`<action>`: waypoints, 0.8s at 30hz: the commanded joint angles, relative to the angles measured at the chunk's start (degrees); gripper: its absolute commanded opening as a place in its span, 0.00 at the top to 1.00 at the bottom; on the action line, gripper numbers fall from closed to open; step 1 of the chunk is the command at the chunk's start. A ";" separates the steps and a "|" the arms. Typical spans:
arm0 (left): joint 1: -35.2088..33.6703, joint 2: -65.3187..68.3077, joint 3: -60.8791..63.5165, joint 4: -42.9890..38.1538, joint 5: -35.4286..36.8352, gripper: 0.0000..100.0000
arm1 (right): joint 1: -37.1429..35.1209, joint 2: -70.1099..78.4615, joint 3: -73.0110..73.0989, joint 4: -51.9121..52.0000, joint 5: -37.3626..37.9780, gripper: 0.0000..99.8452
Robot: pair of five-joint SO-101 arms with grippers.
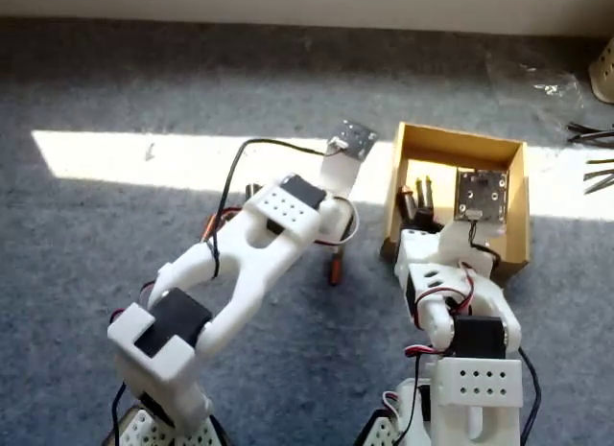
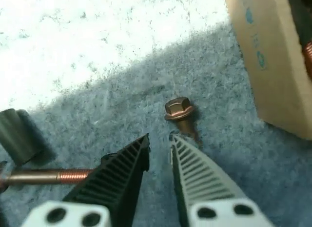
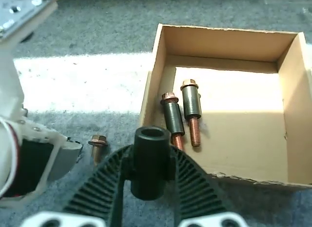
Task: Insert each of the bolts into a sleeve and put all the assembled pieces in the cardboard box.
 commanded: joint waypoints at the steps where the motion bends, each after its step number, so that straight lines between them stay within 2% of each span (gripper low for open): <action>1: 0.75 1.45 -4.88 -0.97 0.97 0.88 | 0.75 -1.01 -0.92 -1.36 0.62 1.00; 5: 1.36 2.95 -5.76 -1.05 1.14 0.90 | 0.75 -1.01 -0.92 -1.45 0.62 1.00; 10: 2.07 3.21 -5.76 -1.05 6.59 0.90 | 0.84 -1.01 -0.92 -1.45 0.62 1.00; 20: 2.15 3.56 -5.32 -0.88 6.42 0.90 | 0.84 -1.10 -0.92 -1.45 0.70 1.00; 24: 2.33 8.31 -6.90 -1.05 6.59 0.90 | 0.84 -1.10 -1.01 -1.36 0.70 1.00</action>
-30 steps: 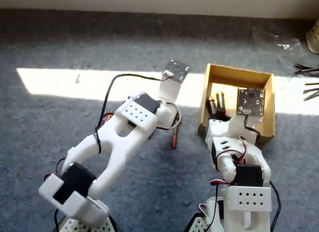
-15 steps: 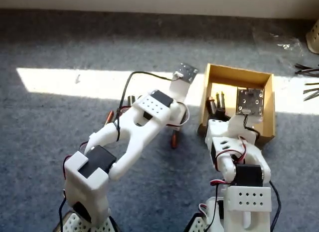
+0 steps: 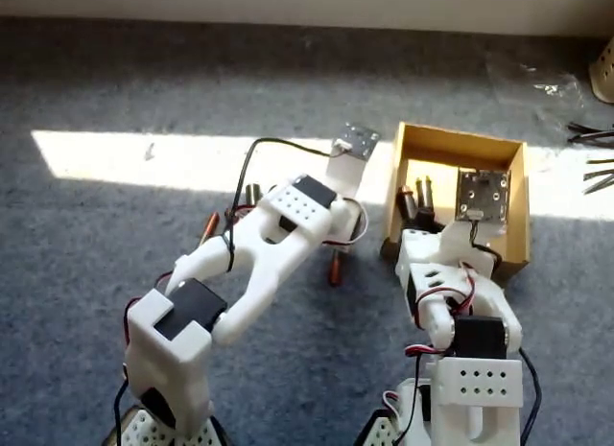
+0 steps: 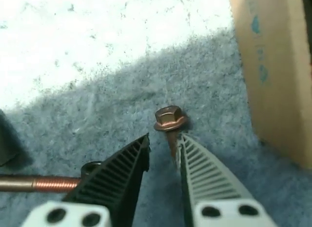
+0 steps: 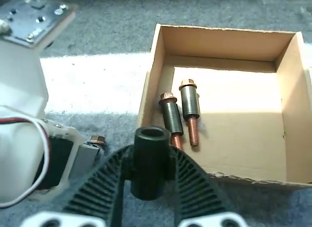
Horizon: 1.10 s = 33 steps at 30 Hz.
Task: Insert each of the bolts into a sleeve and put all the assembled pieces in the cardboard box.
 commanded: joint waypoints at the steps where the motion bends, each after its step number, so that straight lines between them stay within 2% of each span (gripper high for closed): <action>1: 1.27 3.74 -4.18 -0.62 1.32 0.90 | 0.48 -1.10 -1.01 -1.36 0.70 1.00; 4: 1.63 7.60 -8.92 -0.18 1.23 0.90 | 0.48 -1.10 -1.10 -1.27 0.70 1.00; 20: 1.36 21.85 -30.29 20.40 1.05 0.90 | 0.48 -1.10 -0.92 -1.36 0.70 1.00; 26: 1.71 25.80 -37.05 27.16 -8.88 0.90 | 0.48 -1.10 -0.92 -1.36 0.70 1.00; 33: 1.27 30.99 -44.00 33.85 -15.91 0.90 | 0.48 -1.10 -0.92 -1.36 0.70 1.00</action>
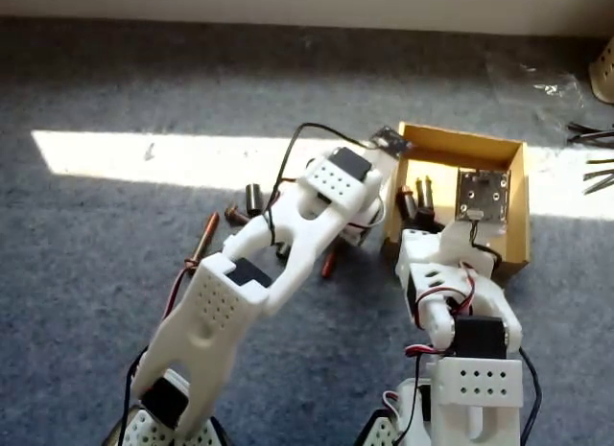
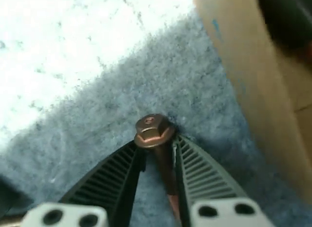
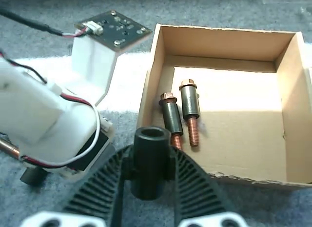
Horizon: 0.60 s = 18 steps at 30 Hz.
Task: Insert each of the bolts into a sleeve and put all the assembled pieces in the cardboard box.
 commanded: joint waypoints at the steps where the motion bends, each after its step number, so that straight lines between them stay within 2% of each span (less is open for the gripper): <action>1: 0.84 2.59 -2.24 3.87 -2.73 0.91 | 0.48 -1.10 -0.92 -1.36 0.70 1.00; 4: 0.84 3.47 -4.53 5.19 -2.73 1.00 | 0.48 -1.10 -0.92 -1.36 0.70 1.00; 10: 0.75 3.91 -6.81 5.80 -1.93 0.98 | 0.48 -1.10 -0.92 -1.45 0.70 1.00; 15: -1.10 3.56 -6.99 5.80 8.62 0.98 | 0.48 -1.10 -0.92 -1.45 0.70 1.00; 18: -1.98 3.30 -7.08 5.80 8.00 1.00 | 0.48 -1.10 -0.92 -1.45 0.70 1.00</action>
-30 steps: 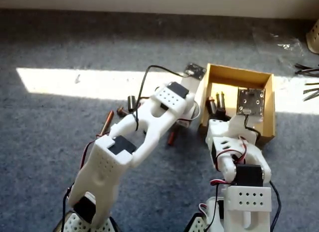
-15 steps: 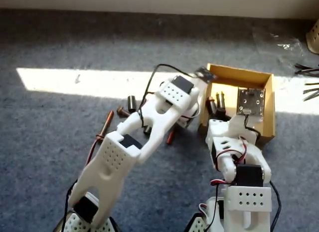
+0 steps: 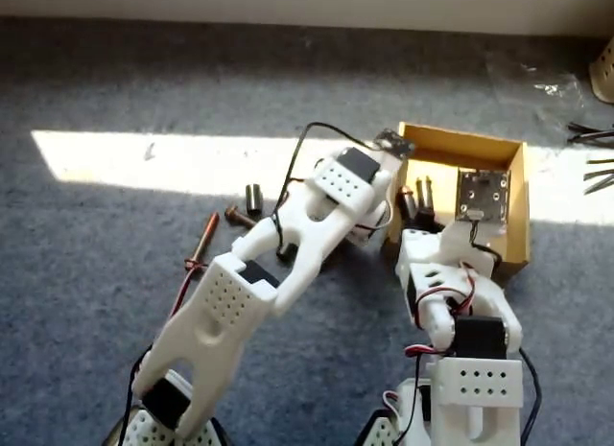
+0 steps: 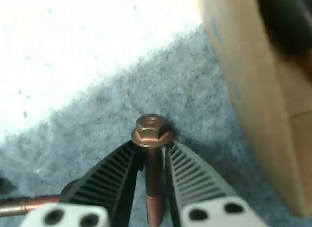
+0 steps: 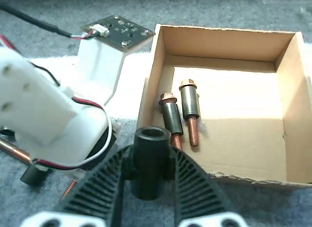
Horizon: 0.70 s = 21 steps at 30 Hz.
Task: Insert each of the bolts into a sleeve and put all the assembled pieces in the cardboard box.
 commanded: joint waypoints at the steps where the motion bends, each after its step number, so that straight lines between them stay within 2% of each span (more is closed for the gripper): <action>1: -1.98 -0.57 -0.92 1.58 0.53 1.00 | 0.48 -1.10 -0.92 -1.45 0.70 1.00; 8: -2.15 -6.64 -3.91 6.59 0.35 0.99 | 0.31 -1.10 -0.92 -1.45 0.70 1.00; 13: -4.35 -13.32 -3.82 9.14 -5.89 0.99 | 0.22 -1.10 -0.92 -1.45 0.70 1.00; 17: -5.58 -17.63 -3.82 10.20 -7.38 0.99 | -0.13 -1.10 -0.92 -1.45 0.70 1.00; 21: -5.67 -21.23 -3.82 10.20 -9.32 0.99 | -3.38 -1.10 -0.75 -1.45 0.70 1.00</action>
